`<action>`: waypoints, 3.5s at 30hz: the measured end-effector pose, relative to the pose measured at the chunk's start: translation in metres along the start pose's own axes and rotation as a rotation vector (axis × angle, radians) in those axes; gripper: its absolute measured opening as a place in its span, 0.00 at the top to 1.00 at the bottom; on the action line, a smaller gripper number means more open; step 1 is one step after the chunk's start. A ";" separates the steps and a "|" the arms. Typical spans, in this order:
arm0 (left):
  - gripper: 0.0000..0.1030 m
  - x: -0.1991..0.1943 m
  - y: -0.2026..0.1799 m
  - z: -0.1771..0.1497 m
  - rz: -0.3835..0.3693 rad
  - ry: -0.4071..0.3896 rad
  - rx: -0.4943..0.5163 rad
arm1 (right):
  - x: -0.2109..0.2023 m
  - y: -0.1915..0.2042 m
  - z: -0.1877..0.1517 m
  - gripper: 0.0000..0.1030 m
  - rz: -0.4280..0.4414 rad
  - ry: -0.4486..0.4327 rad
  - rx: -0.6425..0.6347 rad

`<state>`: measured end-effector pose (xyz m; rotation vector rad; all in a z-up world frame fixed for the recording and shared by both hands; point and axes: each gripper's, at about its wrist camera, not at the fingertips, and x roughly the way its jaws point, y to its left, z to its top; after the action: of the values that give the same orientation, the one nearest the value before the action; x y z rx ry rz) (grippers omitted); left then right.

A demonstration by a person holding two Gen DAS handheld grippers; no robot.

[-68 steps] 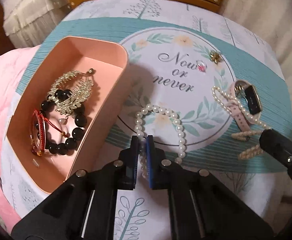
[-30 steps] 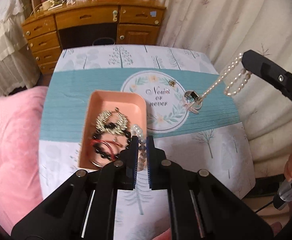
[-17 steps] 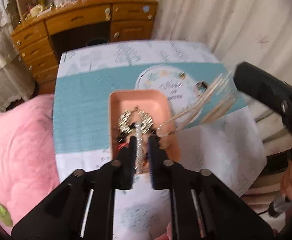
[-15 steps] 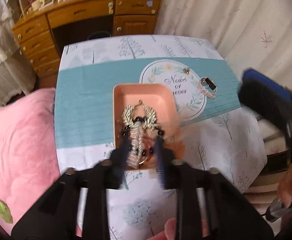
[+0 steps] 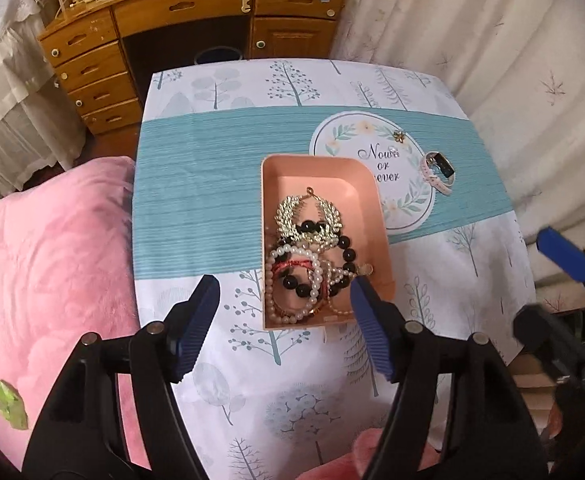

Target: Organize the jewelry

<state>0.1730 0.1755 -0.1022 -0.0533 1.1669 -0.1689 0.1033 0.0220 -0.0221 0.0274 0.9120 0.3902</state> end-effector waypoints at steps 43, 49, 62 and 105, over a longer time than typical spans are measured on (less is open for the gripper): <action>0.36 0.221 -0.166 0.195 -0.071 0.241 0.104 | 0.176 -0.317 -0.019 0.38 -0.187 0.214 0.333; 0.61 0.242 -0.190 0.190 -0.021 0.177 0.207 | 0.195 -0.316 -0.015 0.56 -0.101 0.128 0.354; 0.81 0.263 -0.203 0.189 -0.007 0.138 0.208 | 0.219 -0.319 -0.010 0.86 -0.089 0.122 0.300; 0.84 0.036 -0.084 0.098 -0.020 -0.029 0.173 | 0.087 -0.209 0.009 0.95 0.066 -0.031 0.434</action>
<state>0.2678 0.0820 -0.0853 0.0853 1.1192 -0.2851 0.2242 -0.1414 -0.1218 0.4615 0.9532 0.2461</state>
